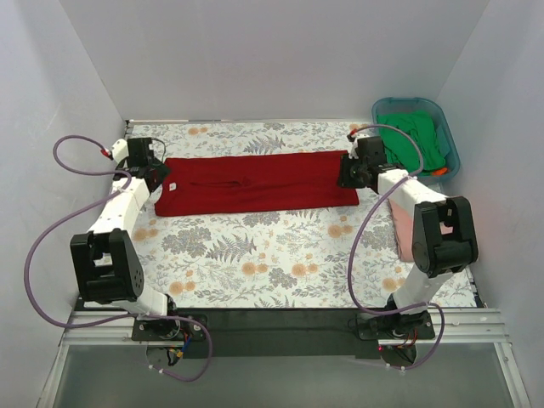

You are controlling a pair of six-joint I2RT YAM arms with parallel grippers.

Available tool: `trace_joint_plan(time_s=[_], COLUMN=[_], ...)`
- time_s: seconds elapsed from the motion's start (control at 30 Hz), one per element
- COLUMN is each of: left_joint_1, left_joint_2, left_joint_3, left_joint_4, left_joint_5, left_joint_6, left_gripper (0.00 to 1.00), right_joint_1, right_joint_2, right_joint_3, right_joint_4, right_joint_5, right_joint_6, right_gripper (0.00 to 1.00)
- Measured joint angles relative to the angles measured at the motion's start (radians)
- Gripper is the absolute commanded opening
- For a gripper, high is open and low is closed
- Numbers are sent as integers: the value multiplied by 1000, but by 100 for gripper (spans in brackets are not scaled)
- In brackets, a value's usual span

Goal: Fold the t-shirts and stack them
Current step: Fold the tshirt

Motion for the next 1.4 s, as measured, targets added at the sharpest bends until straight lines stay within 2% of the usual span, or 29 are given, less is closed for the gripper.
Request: trace_joint_plan(time_s=[0.13, 0.27, 0.33, 0.6, 0.8, 0.9, 1.0, 1.1, 1.23, 1.4], left_joint_1=[-105, -245, -281, -271, -247, -221, -206, -201, -201, -209], left_joint_2=[-31, 36, 86, 269, 320, 372, 438, 515, 640, 779], left_joint_3=[6, 6, 6, 8, 69, 137, 225, 333, 517, 728], left_joint_4=[7, 8, 8, 9, 3, -6, -14, -33, -66, -81], left_joint_5=[26, 60, 77, 89, 96, 92, 77, 64, 40, 41], left_joint_6=[-32, -65, -79, -102, -71, -29, 27, 82, 159, 224], left_gripper=[63, 63, 63, 61, 61, 61, 61, 62, 63, 65], right_joint_1=[62, 102, 116, 135, 192, 287, 455, 628, 811, 885], right_joint_2=[47, 105, 135, 193, 176, 109, 31, 14, 84, 180], right_joint_3=[61, 90, 98, 99, 80, 1, -82, -91, 1, 126], right_joint_4=[1, -3, -9, -86, -136, -158, -198, -257, -341, -369], right_joint_5=[-1, -3, -2, 13, 26, 30, 3, -60, -138, -222], right_joint_6=[-49, -87, -102, -117, -116, -105, -63, -17, 2, 0], right_gripper=[41, 43, 43, 43, 43, 43, 43, 44, 43, 45])
